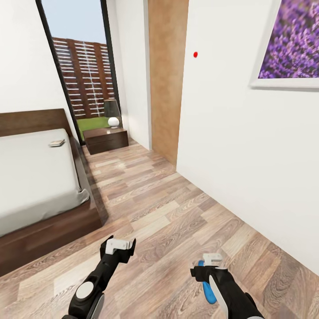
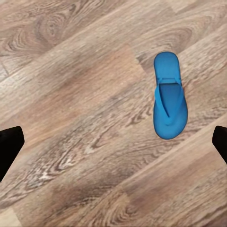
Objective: In the bedroom, move the book from the bed onto either nightstand, and place the two sandals side by side next to the bed.
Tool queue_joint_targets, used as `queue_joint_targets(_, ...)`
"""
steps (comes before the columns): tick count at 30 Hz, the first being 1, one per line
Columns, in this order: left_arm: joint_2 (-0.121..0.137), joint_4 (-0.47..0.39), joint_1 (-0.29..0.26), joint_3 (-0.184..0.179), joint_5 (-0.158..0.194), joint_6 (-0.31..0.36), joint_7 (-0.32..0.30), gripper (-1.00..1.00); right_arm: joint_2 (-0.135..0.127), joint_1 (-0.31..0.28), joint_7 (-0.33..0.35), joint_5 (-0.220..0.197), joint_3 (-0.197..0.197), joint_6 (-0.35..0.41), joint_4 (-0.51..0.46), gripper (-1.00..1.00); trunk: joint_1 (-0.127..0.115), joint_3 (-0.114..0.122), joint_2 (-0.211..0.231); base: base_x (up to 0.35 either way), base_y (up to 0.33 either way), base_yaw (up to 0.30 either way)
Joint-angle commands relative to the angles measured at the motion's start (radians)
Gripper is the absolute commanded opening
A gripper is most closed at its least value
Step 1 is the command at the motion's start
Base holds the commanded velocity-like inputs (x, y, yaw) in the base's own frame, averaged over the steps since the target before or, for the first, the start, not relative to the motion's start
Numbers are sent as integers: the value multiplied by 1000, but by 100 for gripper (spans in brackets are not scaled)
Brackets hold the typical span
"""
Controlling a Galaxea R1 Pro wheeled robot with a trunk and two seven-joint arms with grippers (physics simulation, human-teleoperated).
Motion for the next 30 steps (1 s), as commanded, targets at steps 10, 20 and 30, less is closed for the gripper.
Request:
queue_joint_targets(10, 3, -4, 0, 0, 0, 6, 1, 100, 0, 0, -1, 1, 0, 5, -1, 100, 38, -32, -71, 0, 0, 0)
queue_joint_targets(20, 3, -4, 0, 0, 0, 6, 1, 100, 0, 0, -1, 3, 0, 5, -3, 100, 77, -64, -141, 0, 0, 0)
queue_joint_targets(30, 3, -3, 0, 0, 0, 6, 0, 100, -10, 0, -1, 3, -1, 5, -20, 100, 115, -95, -211, 0, 0, 0)
